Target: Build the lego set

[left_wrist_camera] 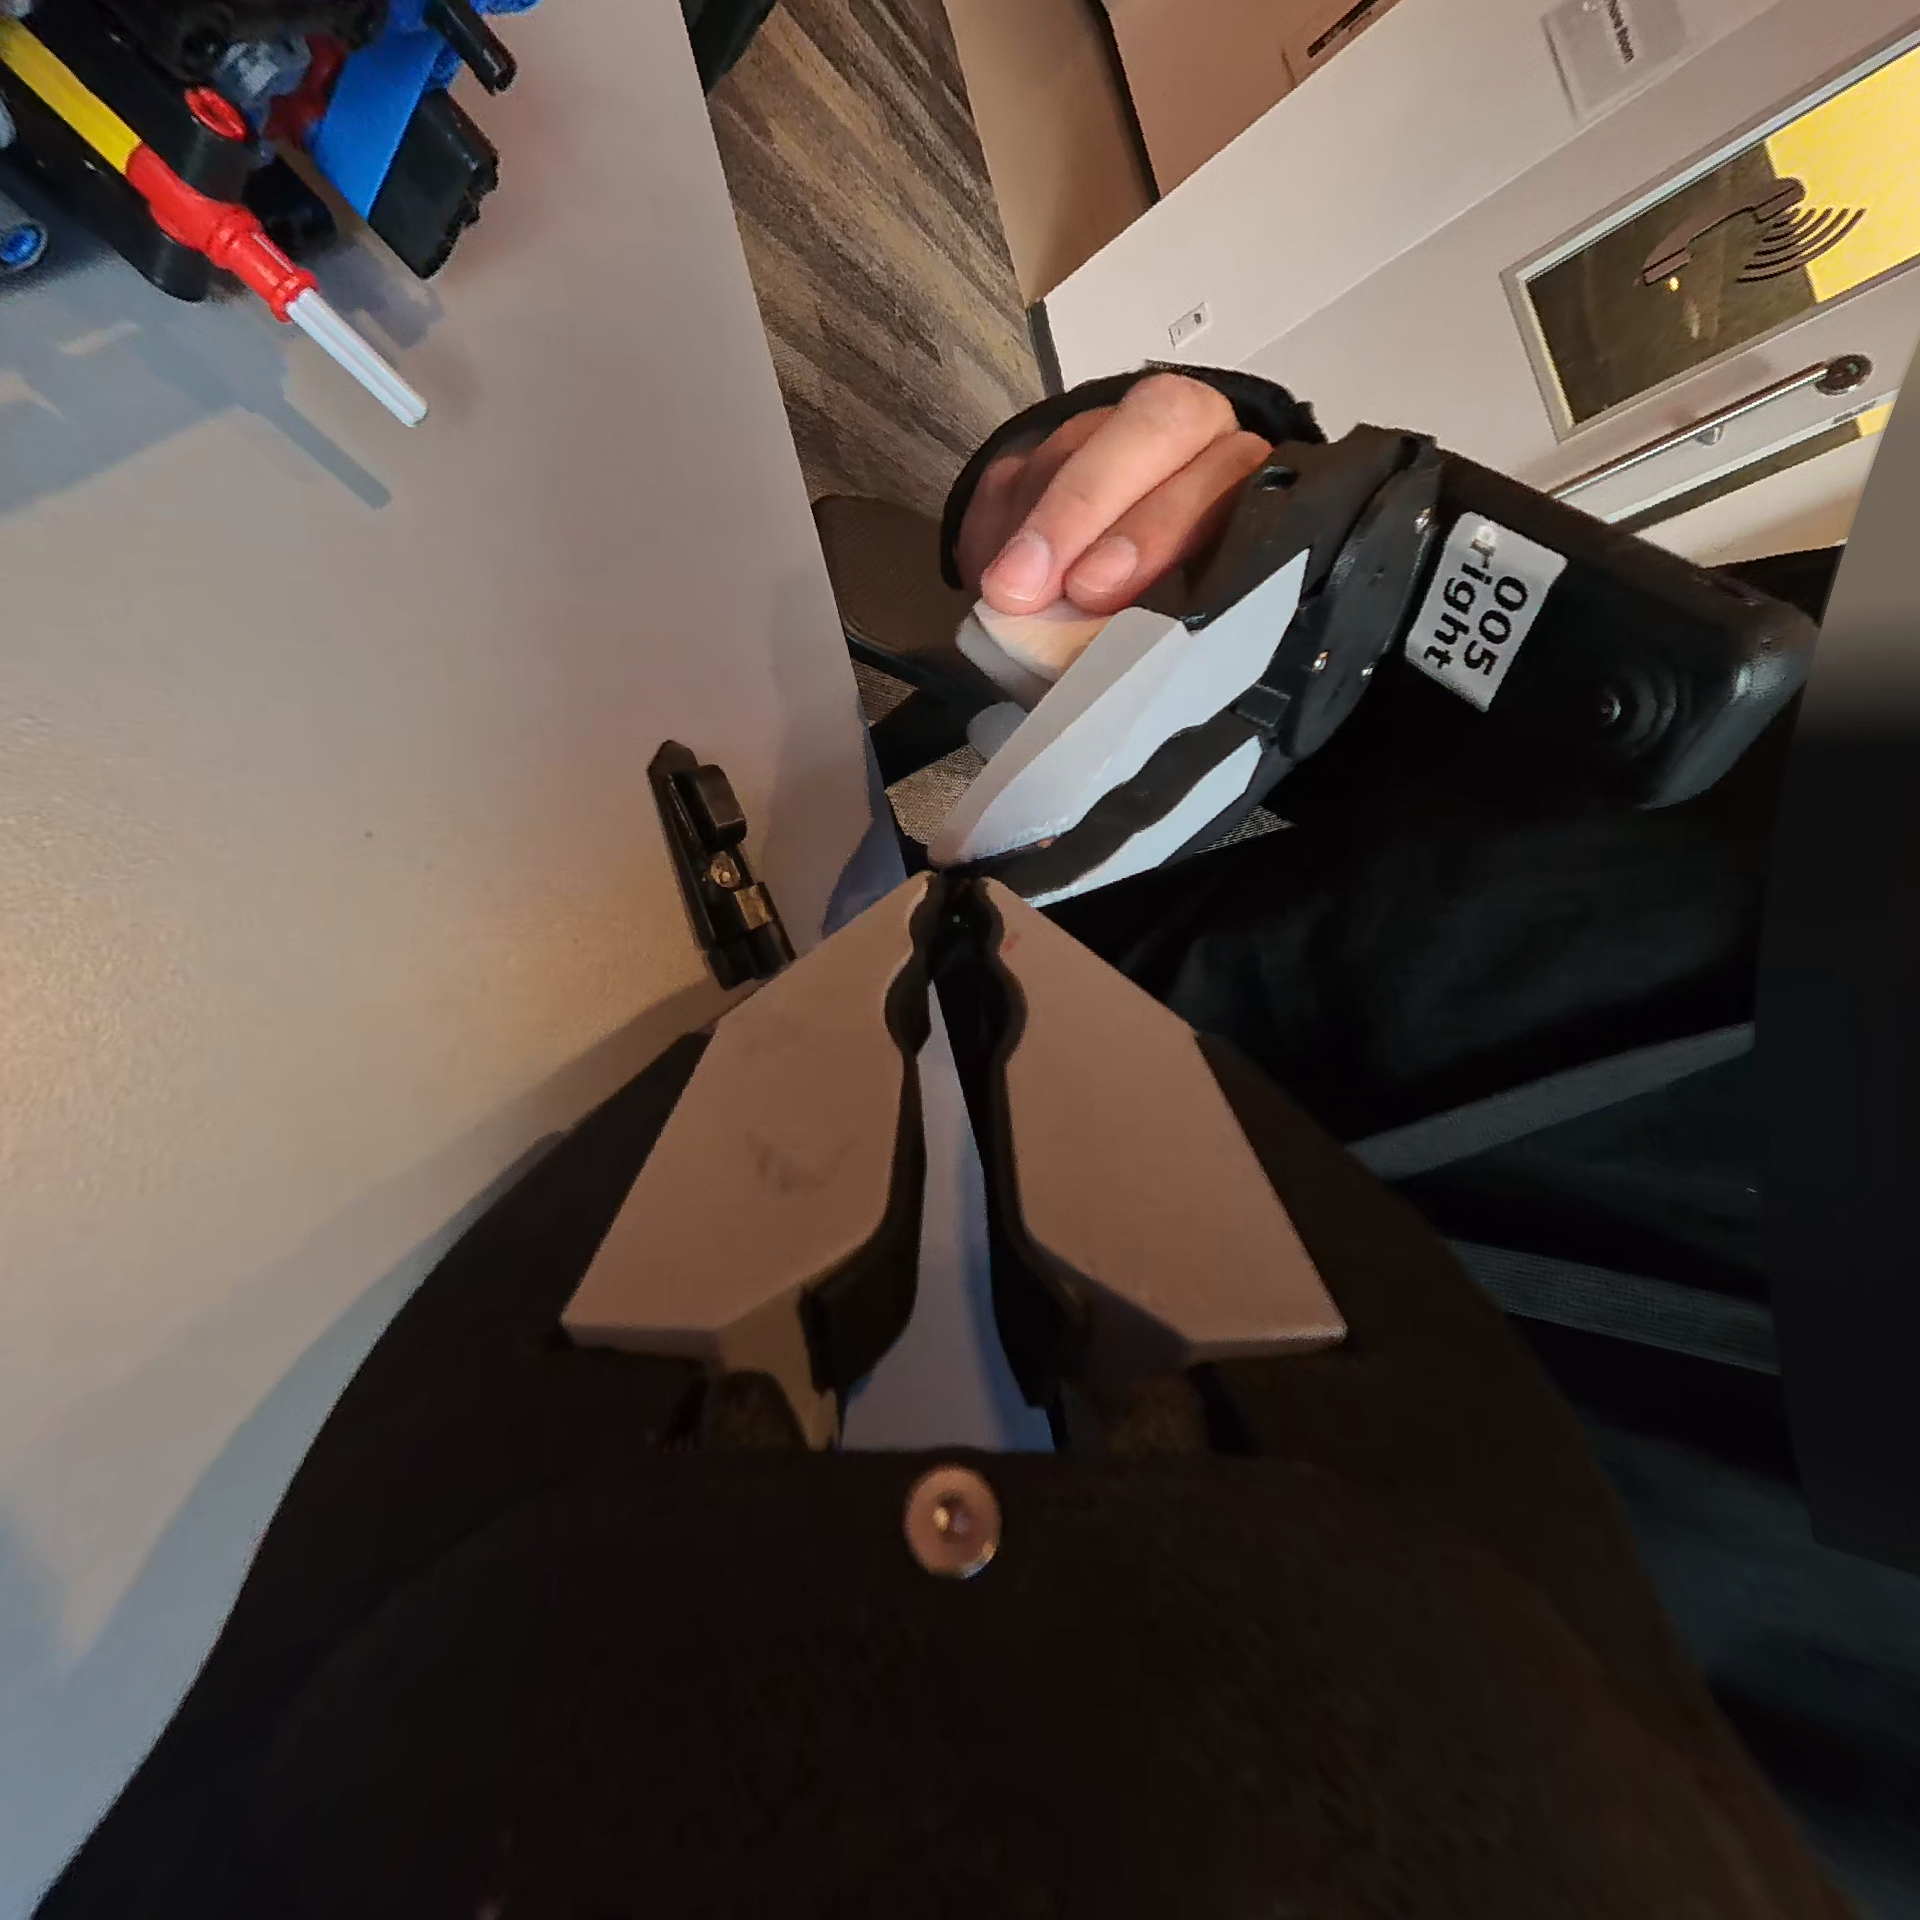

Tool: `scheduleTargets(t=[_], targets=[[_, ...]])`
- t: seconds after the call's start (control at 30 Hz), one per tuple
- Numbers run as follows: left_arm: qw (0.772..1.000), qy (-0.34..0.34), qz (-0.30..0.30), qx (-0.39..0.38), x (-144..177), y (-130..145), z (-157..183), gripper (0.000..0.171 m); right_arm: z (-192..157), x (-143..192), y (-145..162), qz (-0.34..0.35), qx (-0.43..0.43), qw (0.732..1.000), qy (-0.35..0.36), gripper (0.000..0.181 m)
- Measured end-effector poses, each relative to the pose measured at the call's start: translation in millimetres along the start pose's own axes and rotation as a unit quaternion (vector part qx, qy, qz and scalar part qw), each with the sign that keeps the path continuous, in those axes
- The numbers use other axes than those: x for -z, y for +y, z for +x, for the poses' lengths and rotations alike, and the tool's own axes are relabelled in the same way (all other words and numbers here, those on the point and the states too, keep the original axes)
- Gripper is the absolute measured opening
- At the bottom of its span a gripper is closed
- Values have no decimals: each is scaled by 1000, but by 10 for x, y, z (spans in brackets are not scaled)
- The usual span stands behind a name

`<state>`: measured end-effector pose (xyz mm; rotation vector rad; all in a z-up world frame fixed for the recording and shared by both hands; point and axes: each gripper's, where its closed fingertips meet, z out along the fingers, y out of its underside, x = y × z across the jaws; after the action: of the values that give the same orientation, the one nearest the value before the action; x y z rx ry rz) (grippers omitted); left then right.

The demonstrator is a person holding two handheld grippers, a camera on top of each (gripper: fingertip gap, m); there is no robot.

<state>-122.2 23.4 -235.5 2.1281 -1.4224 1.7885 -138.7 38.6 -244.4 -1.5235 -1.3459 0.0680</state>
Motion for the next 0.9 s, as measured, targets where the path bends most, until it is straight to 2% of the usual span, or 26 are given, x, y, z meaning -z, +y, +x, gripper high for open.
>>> scheduleTargets(t=[0.13, 0.2, 0.27, 0.3, 0.43, 0.57, 0.73, 0.9], targets=[[999, -31, -2, -32, 45, -32, -35, 2, 25, 1, 36, -9, -63, 998, -5, 4], [991, -108, -9, -84, 173, -80, -164, 10, 27, 0, 128, -31, -131, 991, -25, 5], [972, -186, -30, -138, 283, -95, -308, 13, 5, -21, 236, -59, -213, 974, -51, 4], [968, -198, -40, -148, 289, -90, -332, 14, 4, -19, 256, -62, -249, 965, -60, 5], [973, -173, -58, -144, 132, -66, -328, 17, 53, 10, 322, -84, -352, 929, -81, 4], [957, -211, -88, -176, 66, -3, -427, 16, 45, -4, 432, -122, -366, 919, -81, 4], [958, -213, -81, -173, 9, -10, -413, 12, 51, -32, 426, -129, -376, 914, -77, 4], [962, -202, -75, -170, -132, -10, -359, 11, -13, 93, 459, -147, -371, 915, -62, 4]])
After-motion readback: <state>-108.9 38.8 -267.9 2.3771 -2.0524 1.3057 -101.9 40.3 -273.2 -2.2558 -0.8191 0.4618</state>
